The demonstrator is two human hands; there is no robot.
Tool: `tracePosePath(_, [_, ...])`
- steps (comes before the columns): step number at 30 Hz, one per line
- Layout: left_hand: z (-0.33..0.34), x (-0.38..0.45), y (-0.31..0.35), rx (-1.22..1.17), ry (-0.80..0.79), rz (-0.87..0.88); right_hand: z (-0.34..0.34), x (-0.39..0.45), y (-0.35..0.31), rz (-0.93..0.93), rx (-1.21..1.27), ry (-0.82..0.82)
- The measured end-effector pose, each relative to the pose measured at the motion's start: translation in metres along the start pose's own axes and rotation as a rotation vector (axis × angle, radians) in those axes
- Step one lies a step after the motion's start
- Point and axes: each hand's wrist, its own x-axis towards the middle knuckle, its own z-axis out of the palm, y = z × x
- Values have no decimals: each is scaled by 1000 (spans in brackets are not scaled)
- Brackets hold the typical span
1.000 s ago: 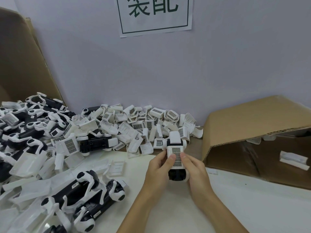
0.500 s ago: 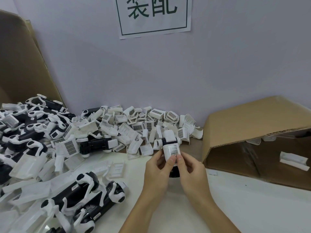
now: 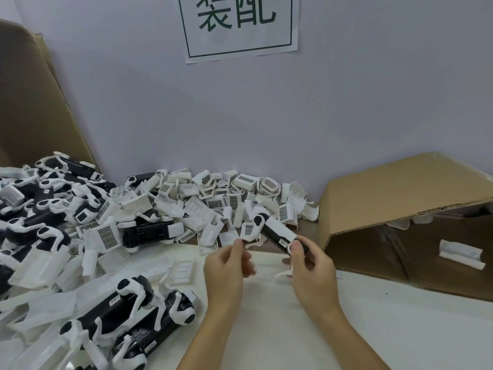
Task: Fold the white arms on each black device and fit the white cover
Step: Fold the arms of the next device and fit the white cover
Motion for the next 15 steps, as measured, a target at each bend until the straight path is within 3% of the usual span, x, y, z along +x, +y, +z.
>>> tracePosePath(3, [-5, 3, 1, 46, 140, 74, -5, 4, 0, 83, 61, -60])
tracePosePath(8, [-3, 5, 0, -198, -168, -102, -8, 3, -1, 93, 71, -184])
tracePosePath(15, [-1, 7, -3, -175, -138, -43, -8, 1, -5, 82, 105, -243])
